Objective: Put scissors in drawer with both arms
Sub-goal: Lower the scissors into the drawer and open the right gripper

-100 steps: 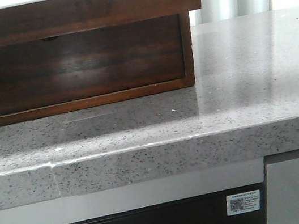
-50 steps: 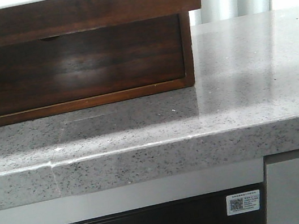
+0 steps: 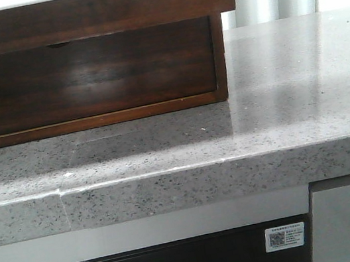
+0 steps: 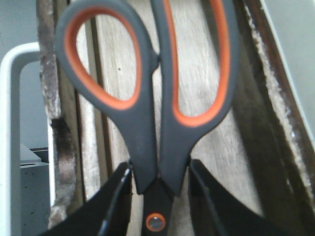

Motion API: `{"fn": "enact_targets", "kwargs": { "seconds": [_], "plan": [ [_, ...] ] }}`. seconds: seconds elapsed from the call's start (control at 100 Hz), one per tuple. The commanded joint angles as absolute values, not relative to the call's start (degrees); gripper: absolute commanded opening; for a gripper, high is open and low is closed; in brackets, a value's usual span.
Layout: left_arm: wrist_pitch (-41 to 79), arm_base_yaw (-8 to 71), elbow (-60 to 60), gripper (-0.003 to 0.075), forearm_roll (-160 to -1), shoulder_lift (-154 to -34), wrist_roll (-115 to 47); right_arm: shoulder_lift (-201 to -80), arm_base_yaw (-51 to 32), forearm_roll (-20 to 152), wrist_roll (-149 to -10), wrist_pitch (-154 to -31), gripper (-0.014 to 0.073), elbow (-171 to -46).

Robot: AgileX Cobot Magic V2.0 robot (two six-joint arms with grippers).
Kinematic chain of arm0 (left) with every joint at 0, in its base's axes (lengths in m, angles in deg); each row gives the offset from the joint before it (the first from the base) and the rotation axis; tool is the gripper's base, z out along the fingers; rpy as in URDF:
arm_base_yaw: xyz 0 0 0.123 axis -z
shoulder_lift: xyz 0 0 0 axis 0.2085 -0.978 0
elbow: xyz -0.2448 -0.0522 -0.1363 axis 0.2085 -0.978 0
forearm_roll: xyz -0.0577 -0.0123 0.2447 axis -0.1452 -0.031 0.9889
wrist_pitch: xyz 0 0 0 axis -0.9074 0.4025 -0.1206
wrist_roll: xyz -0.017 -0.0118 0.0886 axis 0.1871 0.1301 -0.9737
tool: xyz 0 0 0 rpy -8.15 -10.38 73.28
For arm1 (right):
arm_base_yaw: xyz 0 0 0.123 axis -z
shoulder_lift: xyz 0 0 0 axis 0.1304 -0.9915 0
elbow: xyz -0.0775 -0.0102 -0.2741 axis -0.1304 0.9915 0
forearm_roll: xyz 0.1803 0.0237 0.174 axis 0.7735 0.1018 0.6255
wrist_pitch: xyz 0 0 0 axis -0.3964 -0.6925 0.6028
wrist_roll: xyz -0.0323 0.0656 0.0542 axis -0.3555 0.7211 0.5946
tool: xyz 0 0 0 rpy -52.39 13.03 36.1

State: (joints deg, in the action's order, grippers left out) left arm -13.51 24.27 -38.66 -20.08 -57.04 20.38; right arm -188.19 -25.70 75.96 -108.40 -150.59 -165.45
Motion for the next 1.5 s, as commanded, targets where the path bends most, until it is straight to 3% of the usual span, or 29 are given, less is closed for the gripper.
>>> {"fn": "enact_targets", "kwargs": {
  "seconds": [0.0,0.34,0.65,0.82,1.0,1.29,1.49],
  "plan": [
    [-16.58,24.78,-37.19,0.0244,-21.63,-57.44,20.99,-185.69,-25.20,76.43,-108.90,-146.72,0.0242,-167.20],
    [-16.58,24.78,-37.19,0.0244,-21.63,-57.44,20.99,-185.34,-25.20,76.43,-107.93,-145.88,0.0222,-167.30],
    [-16.58,24.78,-37.19,0.0244,-21.63,-57.44,20.99,-180.58,-25.20,76.43,-105.37,-143.38,-0.0124,-167.30],
    [-16.58,24.78,-37.19,0.0181,-21.63,-57.44,20.99,-177.20,-25.20,76.64,-105.13,-144.43,-0.0123,-167.30],
    [-16.58,24.78,-37.19,0.0006,-21.63,-57.44,21.08,-172.69,-25.20,77.07,-101.06,-145.47,-0.0123,-167.20],
    [-14.83,24.78,-37.19,0.0003,-21.63,-55.29,30.93,-162.24,-25.20,77.68,-100.03,-145.41,-0.0099,-162.78],
    [-6.06,24.78,-37.19,0.0003,-21.32,-50.60,31.18,-151.99,-25.20,77.68,-100.03,-137.79,-0.0096,-149.03]
  ]
}}
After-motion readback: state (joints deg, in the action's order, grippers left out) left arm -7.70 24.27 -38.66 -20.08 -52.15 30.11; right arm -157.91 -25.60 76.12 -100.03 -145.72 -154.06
